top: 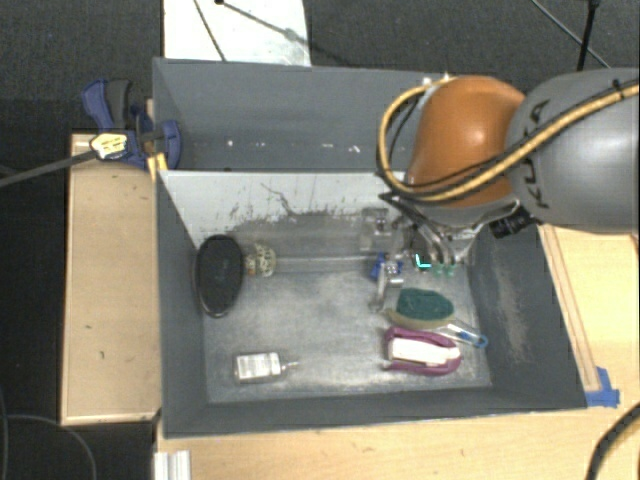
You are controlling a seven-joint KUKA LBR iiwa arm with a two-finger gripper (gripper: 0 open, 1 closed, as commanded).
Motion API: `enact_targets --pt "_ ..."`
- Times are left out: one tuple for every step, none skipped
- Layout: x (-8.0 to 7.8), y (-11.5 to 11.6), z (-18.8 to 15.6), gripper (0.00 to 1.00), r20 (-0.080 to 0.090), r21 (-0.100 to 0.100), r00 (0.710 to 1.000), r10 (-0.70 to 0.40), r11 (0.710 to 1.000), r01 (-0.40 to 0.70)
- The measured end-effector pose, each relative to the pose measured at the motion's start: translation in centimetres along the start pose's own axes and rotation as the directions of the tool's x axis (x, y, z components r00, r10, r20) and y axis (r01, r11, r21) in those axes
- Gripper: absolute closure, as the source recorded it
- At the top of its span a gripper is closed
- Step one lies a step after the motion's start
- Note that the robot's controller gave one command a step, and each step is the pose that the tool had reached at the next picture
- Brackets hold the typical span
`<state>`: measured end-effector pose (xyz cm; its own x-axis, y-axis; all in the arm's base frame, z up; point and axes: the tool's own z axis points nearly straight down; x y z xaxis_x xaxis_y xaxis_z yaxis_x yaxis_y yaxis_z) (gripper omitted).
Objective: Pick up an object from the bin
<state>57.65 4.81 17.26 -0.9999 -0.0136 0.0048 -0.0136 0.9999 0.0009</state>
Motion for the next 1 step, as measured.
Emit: enact_targets --pt "5.76 -8.19 5.58 0.0 -0.003 0.004 1.0 0.012 1.0 -0.012"
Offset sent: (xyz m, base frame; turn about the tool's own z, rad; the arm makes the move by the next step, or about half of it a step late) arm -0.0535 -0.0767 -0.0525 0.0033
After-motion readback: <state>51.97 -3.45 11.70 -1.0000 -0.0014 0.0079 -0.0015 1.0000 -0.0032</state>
